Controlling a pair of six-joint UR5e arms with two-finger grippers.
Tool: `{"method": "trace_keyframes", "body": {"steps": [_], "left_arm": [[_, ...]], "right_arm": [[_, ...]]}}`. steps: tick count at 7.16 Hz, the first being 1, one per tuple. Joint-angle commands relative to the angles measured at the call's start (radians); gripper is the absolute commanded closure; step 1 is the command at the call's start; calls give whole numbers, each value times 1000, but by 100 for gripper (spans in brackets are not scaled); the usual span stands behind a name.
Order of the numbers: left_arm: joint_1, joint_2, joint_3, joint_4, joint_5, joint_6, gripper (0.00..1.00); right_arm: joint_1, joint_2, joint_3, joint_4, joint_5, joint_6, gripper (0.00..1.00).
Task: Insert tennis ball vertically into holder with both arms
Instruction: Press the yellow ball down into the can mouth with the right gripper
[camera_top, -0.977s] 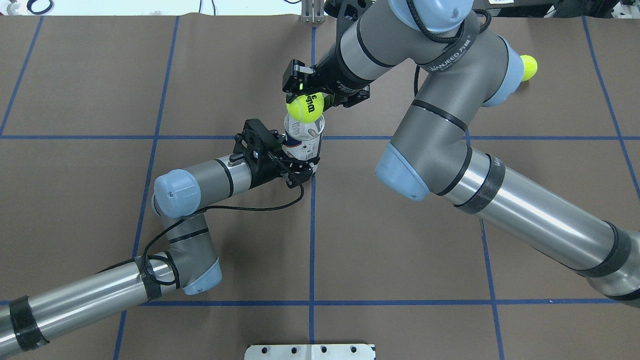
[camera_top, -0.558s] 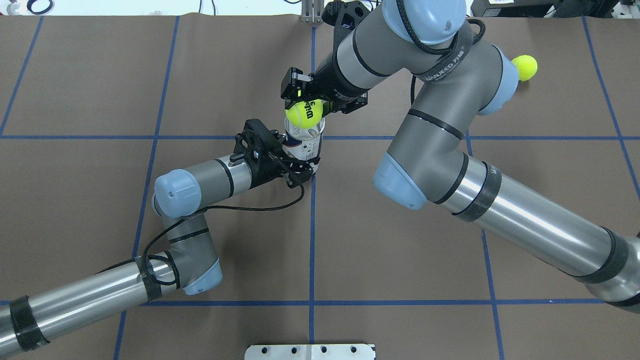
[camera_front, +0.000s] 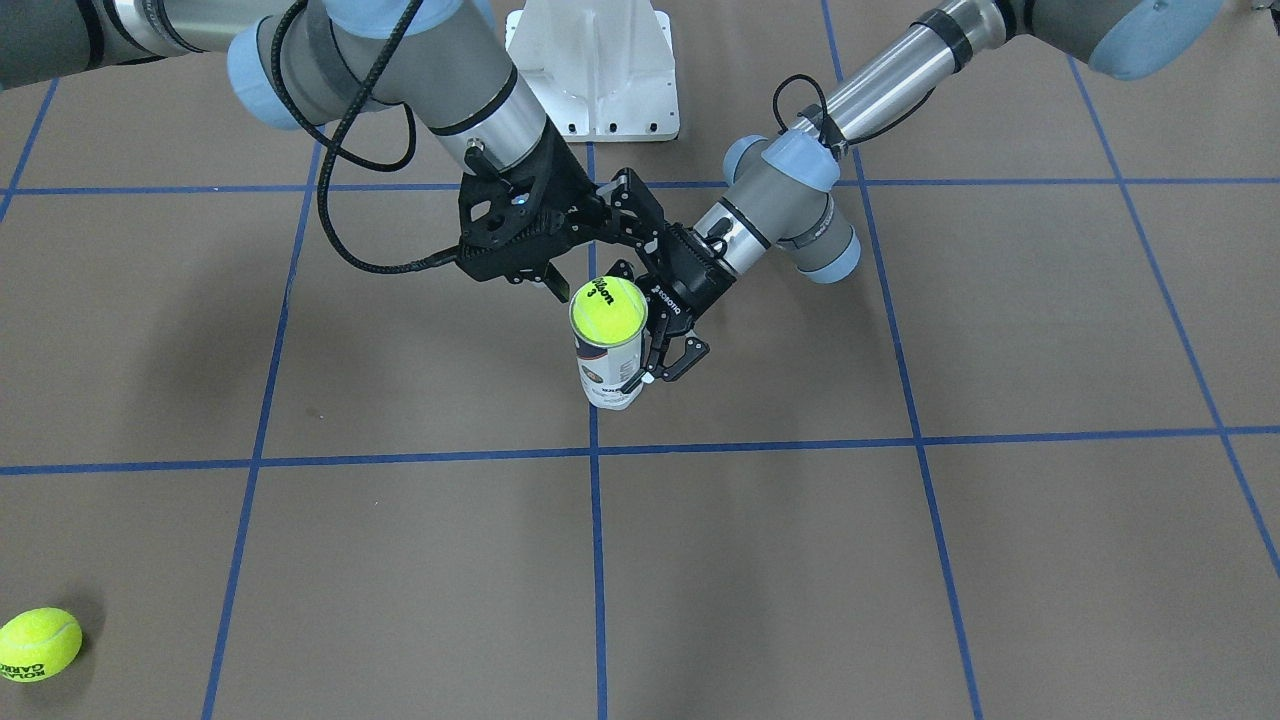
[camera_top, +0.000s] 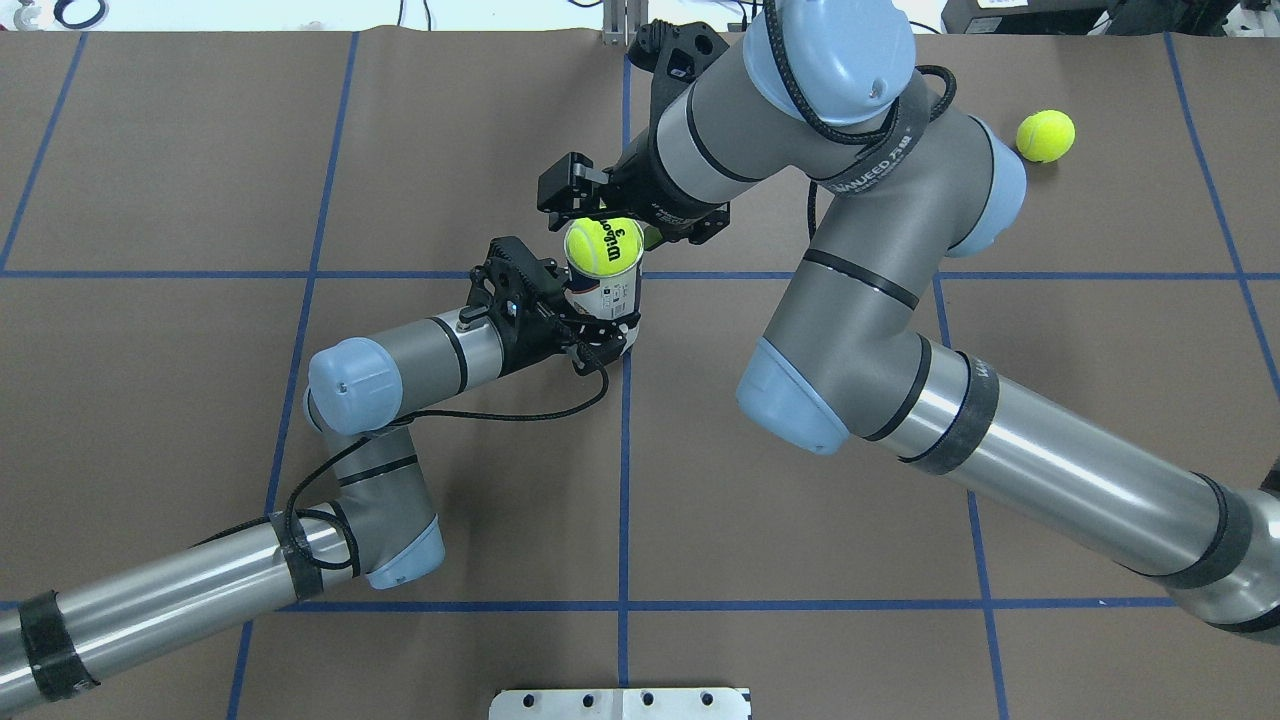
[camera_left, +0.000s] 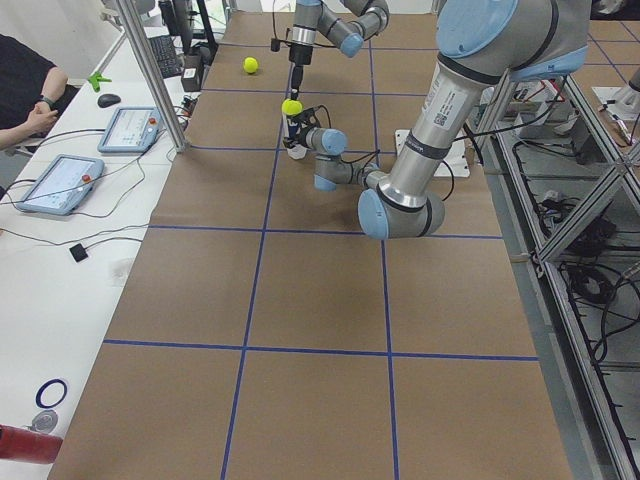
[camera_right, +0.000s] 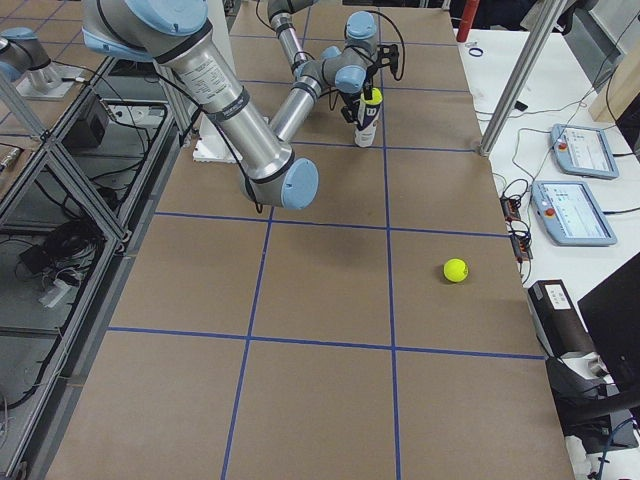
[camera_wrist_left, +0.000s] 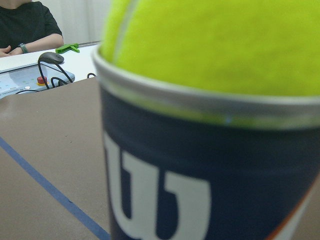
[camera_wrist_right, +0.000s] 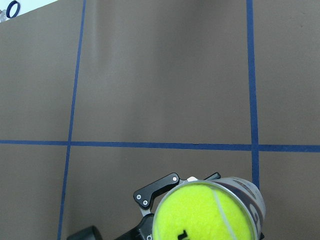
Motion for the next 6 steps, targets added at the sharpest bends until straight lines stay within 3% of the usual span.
{"method": "trace_keyframes", "body": {"steps": [1,5,6], "left_arm": [[0,0,0,1,0,0,21],[0,0,0,1,0,0,21],[0,0,0,1,0,0,21]], "right_arm": [[6,-10,36,-22,21,-1,2],[23,-7,33,-12,9,-14,5],[24,-5,33,-10,5,-11,56]]}}
